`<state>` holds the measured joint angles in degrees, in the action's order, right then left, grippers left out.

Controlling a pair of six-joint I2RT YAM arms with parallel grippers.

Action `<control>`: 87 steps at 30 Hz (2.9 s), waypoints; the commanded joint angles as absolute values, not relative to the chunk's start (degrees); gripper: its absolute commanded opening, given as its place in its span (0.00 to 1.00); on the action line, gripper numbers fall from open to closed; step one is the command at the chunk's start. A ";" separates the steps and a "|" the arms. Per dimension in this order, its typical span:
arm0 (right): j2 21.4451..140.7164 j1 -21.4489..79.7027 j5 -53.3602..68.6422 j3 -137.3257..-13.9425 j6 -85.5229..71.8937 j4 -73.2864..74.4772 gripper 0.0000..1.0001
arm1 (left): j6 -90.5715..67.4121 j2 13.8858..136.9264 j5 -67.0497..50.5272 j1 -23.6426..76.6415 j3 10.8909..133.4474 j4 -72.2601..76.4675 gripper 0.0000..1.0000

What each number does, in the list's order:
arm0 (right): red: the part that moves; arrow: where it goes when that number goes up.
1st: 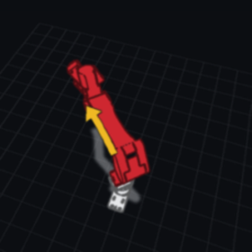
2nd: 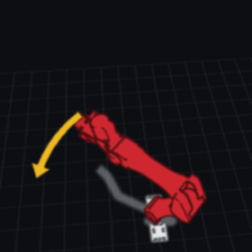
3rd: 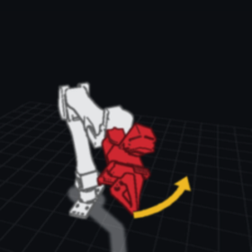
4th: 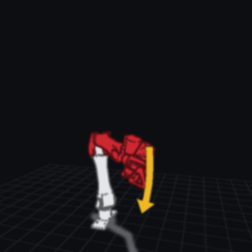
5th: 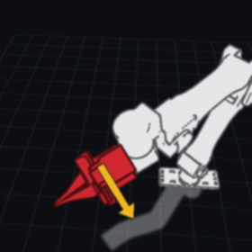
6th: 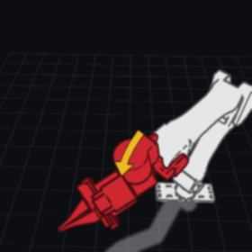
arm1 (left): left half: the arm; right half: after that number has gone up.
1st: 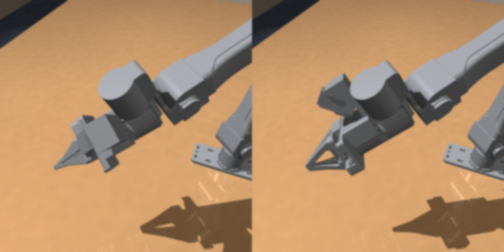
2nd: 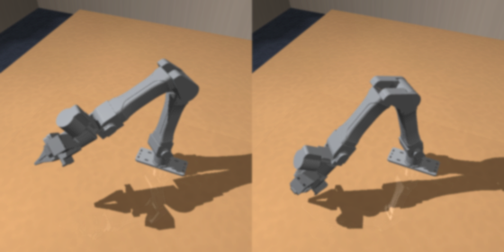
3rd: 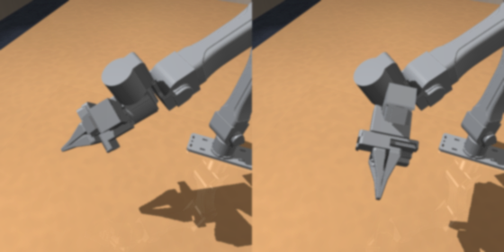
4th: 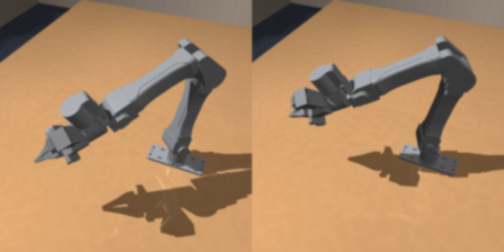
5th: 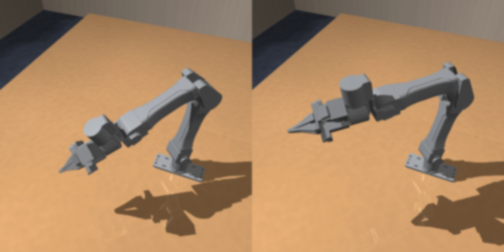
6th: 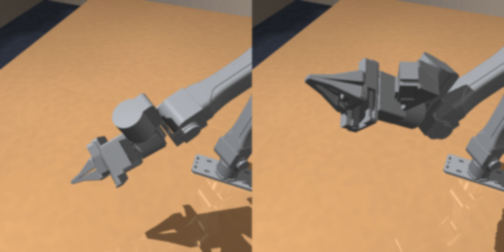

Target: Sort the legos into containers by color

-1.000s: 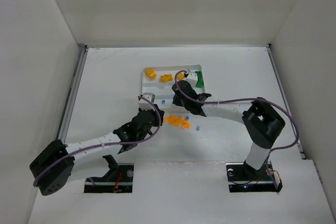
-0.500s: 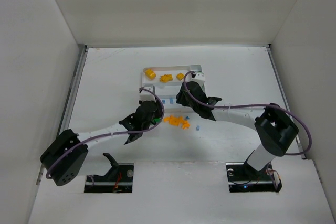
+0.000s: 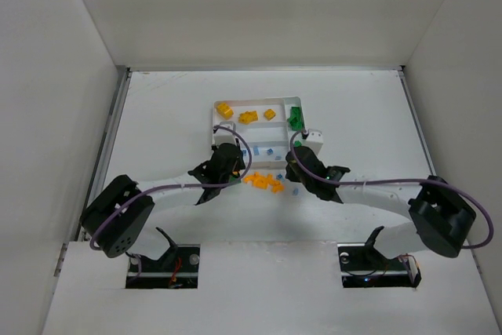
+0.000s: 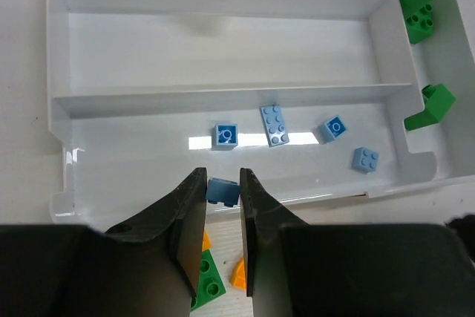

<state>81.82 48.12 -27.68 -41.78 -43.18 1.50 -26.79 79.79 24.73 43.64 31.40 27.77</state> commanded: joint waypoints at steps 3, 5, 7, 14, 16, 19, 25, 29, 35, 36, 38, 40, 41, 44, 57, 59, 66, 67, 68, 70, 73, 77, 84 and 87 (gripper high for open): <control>74.89 52.16 -34.01 -36.92 -47.63 10.01 0.38 | -26.46 82.44 25.93 43.28 34.72 30.32 0.17; 74.44 53.39 -33.84 -36.04 -48.86 12.21 0.47 | -26.46 83.40 26.54 43.20 35.16 30.24 0.19; 74.53 54.53 -33.66 -35.60 -49.92 13.01 0.50 | -26.37 83.76 27.68 43.02 35.42 29.97 0.24; 78.74 55.94 -32.96 -36.30 -51.59 13.62 0.44 | -25.49 80.87 30.41 43.55 34.46 29.27 0.41; 79.71 55.94 -32.87 -36.65 -51.85 14.32 0.41 | -25.49 79.55 30.32 44.25 33.84 29.18 0.41; 80.16 56.03 -32.87 -36.91 -52.91 15.82 0.39 | -25.66 77.44 29.53 47.05 33.40 27.08 0.39; 81.30 55.94 -32.87 -36.65 -53.09 15.03 0.22 | -26.98 75.67 29.71 55.49 32.43 24.79 0.38; 78.58 55.94 -33.49 -38.05 -51.77 15.03 0.18 | -29.53 75.50 29.53 59.27 31.82 24.43 0.38; 78.39 50.33 -32.79 -44.99 -43.08 10.65 0.18 | -30.14 75.76 29.79 61.21 32.17 24.87 0.37; 79.53 49.27 -32.26 -46.31 -41.41 9.16 0.18 | -30.15 75.50 29.79 61.39 31.91 24.96 0.36; 82.08 47.60 -30.86 -48.94 -39.65 6.78 0.18 | -30.23 75.15 30.06 61.74 31.55 24.96 0.36; 84.89 46.19 -29.45 -51.14 -38.50 4.06 0.19 | -30.76 74.71 30.06 62.09 31.38 24.44 0.35; 86.47 45.49 -28.66 -52.28 -37.97 2.82 0.19 | -30.85 74.45 30.15 62.44 31.12 24.43 0.35; 91.74 43.46 -25.93 -55.71 -37.35 0.62 0.19 | -31.20 74.18 30.50 63.23 30.59 24.43 0.35; 92.21 42.14 -24.69 -56.61 -37.53 -1.67 0.41 | -30.24 79.10 29.80 64.73 33.48 25.40 0.35; 88.88 41.53 -25.48 -53.89 -37.70 -1.93 0.38 | -29.45 80.76 28.75 65.17 34.62 26.19 0.35; 76.39 38.98 -25.84 -43.43 -37.71 -2.99 0.24 | -24.53 88.49 26.46 66.84 40.77 27.24 0.35; 74.90 38.89 -25.84 -42.20 -37.71 -3.25 0.24 | -23.74 89.55 26.46 66.93 41.48 27.25 0.35; 73.40 38.80 -25.84 -40.88 -37.53 -3.77 0.24 | -22.60 91.30 26.19 66.84 42.79 26.90 0.35; 71.03 38.54 -25.58 -38.16 -37.18 -5.88 0.24 | -21.28 93.50 26.02 66.84 44.38 26.54 0.35; 68.47 37.49 -24.44 -34.38 -37.26 -9.22 0.26 | -19.43 96.50 26.37 66.67 46.49 26.37 0.36; 66.80 35.47 -22.16 -30.94 -37.70 -12.56 0.28 | -18.55 98.61 26.46 65.70 48.86 25.32 0.37; 65.22 31.43 -18.02 -27.78 -39.02 -15.12 0.30 | -17.40 101.77 26.72 63.94 51.50 24.17 0.38; 63.90 30.28 -17.32 -26.99 -39.20 -15.12 0.31 | -17.23 103.62 26.11 62.97 52.47 23.12 0.38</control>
